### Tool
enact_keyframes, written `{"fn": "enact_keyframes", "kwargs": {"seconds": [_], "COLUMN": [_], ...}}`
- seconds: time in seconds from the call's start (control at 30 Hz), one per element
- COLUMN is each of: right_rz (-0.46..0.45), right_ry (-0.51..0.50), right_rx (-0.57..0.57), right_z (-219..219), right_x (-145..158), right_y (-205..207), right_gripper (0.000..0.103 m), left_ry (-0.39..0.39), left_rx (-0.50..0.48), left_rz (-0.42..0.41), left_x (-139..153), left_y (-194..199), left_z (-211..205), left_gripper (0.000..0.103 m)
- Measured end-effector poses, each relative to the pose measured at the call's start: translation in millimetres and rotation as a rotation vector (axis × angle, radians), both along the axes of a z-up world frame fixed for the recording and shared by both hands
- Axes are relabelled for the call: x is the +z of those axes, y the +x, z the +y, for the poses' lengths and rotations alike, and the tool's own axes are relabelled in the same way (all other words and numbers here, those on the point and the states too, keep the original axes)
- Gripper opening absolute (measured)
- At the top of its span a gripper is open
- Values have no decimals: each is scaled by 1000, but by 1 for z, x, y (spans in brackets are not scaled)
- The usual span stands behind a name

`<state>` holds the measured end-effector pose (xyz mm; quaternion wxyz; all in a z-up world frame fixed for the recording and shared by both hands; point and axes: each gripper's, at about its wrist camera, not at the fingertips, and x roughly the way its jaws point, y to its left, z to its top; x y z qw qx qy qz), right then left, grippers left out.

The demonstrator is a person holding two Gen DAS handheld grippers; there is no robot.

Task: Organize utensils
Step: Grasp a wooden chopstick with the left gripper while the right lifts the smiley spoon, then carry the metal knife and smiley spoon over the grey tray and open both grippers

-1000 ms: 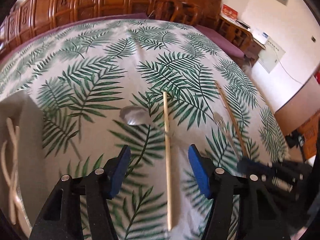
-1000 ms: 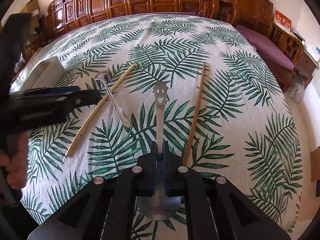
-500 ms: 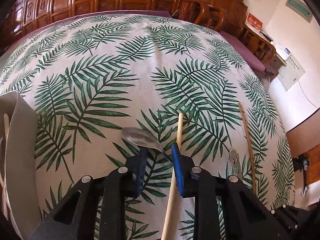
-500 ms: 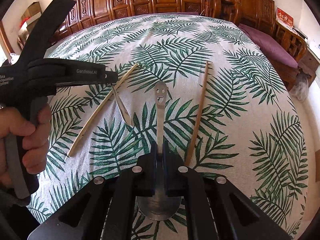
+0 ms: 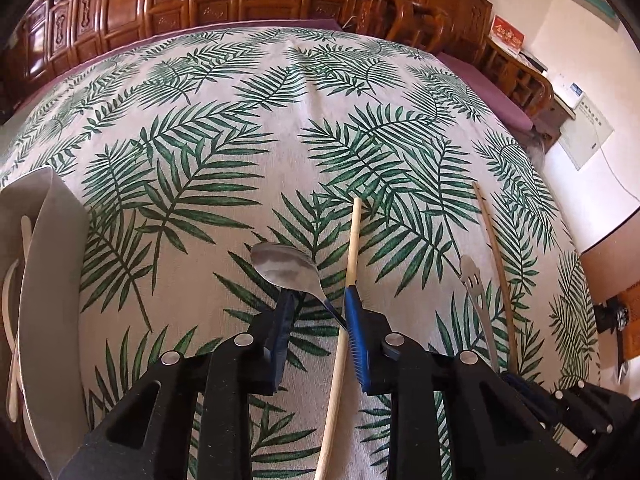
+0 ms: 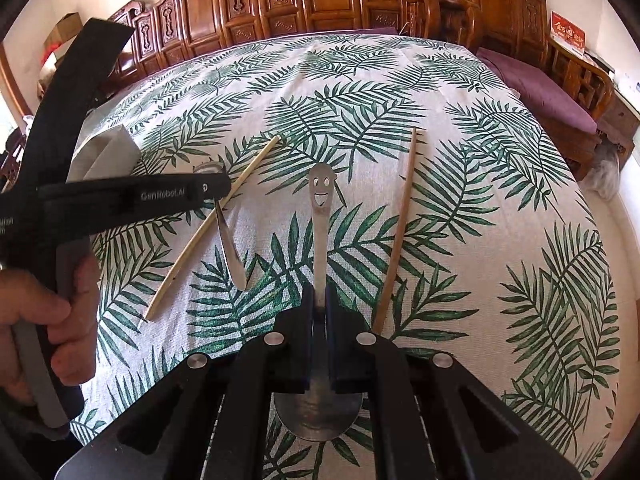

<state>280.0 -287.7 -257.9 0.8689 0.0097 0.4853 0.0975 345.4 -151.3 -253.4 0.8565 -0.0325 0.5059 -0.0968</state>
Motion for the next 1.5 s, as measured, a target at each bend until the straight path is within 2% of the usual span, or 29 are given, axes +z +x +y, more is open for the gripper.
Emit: {"fn": "enact_keyframes", "kwargs": {"seconds": [0.17,0.27,0.3,0.33,0.5,0.83,1.1,1.5], "right_rz": [-1,-3,-3,-1,-4,-28,-71,-129], "right_ry": [3,5,4,4,2,25,42,84], "right_rx": [-3,-1,0,1,4,37,97,192], "right_z": [0,0,1,1,1,13,45,114], "right_x": [0,1,0,0,1,11,38,71], "right_y": [0,0,0,-1,0,-4,-12,-3], "right_gripper": [7,7,7,7,7,7,7,7], "left_ry": [21,4,-4,-18,-65,-54,-19,48], "left_rx": [-15,-10,-8,-6,0,-16,-46,-28], "left_rz": [7,7,7,8,25,-20,-84,-134], "left_x": [1,1,1,1,1,23,62,96], "left_y": [-7,-7,-7,-7,-6,-13,-25,-38], "left_z": [1,5,7,9,19,34,52,134], "left_gripper": [26,26,22,13,1,1,1,1]}}
